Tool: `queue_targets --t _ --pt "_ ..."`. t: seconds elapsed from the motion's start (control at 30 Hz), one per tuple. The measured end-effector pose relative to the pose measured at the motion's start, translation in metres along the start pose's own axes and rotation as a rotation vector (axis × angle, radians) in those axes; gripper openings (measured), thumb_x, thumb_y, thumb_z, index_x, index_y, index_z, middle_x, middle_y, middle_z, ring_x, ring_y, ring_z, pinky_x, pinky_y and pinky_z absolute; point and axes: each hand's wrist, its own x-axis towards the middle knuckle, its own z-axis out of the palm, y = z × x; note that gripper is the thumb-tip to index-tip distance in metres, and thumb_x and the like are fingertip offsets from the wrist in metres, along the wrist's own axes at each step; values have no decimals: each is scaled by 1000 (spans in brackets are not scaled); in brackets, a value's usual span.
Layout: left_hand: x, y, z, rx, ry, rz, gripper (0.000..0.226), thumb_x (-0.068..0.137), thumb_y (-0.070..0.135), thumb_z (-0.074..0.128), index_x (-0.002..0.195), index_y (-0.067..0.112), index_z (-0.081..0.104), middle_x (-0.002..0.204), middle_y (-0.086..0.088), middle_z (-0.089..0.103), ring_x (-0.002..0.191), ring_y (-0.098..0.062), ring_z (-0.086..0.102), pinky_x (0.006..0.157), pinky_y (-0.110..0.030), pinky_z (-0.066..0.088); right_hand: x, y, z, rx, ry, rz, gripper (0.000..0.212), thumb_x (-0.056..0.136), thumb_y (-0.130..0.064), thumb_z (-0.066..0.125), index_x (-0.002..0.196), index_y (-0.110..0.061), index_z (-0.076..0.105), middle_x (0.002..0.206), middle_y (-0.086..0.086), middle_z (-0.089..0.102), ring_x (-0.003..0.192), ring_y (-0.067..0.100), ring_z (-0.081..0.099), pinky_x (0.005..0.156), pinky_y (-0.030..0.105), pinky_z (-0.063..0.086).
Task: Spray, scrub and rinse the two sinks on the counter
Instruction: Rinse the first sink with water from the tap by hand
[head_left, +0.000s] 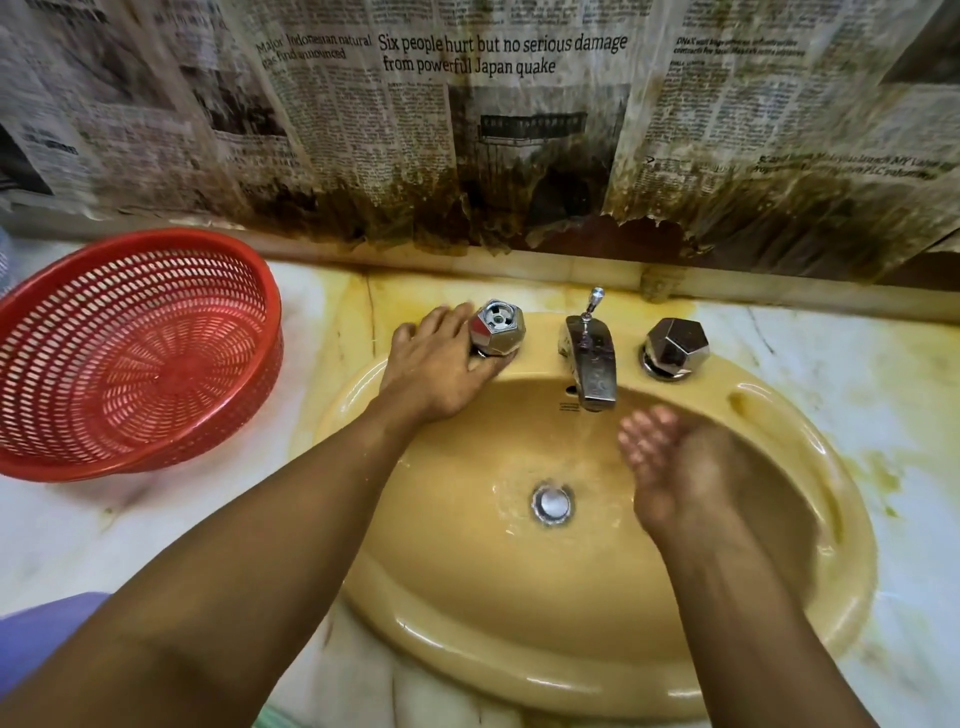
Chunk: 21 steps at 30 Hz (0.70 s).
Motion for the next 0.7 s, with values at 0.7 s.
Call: queue_targets --t 0.7 --pt "-62 -39 0 113 -1 21 90 98 55 57 157 57 -11 171 5 -10 154 -34 7 116 -53 20 -2 7 46 552 -412 607 60 110 -32 28 130 22 47 127 47 57 128 58 52 115 58 39"
